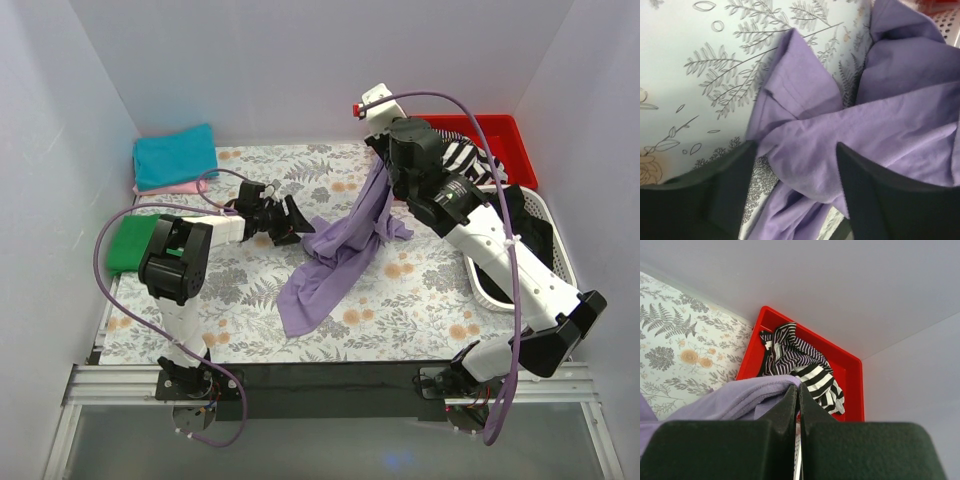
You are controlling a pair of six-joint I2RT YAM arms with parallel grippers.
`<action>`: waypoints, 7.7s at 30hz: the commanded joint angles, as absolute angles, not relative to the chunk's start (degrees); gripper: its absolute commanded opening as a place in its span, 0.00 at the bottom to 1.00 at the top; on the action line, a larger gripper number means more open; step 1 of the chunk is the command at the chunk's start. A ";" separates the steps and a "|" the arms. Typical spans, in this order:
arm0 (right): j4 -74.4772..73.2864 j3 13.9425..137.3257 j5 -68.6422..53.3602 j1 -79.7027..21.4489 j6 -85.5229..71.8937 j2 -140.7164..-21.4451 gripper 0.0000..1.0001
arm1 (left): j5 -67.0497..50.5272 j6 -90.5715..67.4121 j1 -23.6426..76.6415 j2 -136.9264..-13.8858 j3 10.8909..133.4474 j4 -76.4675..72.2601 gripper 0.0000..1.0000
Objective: Fold and stack the t-shirts
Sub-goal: Flatten the tshirt out
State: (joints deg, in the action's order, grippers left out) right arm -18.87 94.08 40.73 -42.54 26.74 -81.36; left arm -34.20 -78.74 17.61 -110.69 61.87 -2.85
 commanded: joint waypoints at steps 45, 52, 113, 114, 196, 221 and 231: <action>-12.83 88.07 41.66 -41.22 26.37 -70.40 0.01 | -10.12 -56.07 11.87 -84.03 98.73 39.12 0.00; -14.59 86.57 42.01 -41.31 25.66 -67.42 0.01 | -6.92 -54.67 7.23 -77.88 92.37 37.44 0.00; -2.01 75.56 20.58 -27.69 10.89 -92.44 0.01 | -11.16 -59.77 5.89 -90.42 73.56 19.61 0.00; -2.98 77.59 20.83 -27.42 11.25 -94.90 0.01 | -10.73 -59.24 5.80 -95.05 74.35 18.99 0.00; -14.06 72.34 -15.03 -37.09 2.02 -102.21 0.25 | -18.38 -56.52 -5.45 -110.66 94.91 36.03 0.00; -15.56 70.14 2.26 -37.53 -2.37 -106.71 0.20 | -11.84 -57.12 -5.45 -104.62 93.89 39.82 0.96; -21.96 66.54 3.43 -37.53 -2.63 -92.38 0.22 | -37.35 -59.06 -0.98 -87.47 72.80 36.47 0.96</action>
State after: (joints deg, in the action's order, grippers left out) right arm -18.22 67.24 2.68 -37.47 -1.61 -95.18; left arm -30.17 -58.24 -3.36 -92.25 77.47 36.36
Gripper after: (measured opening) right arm 0.222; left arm 0.957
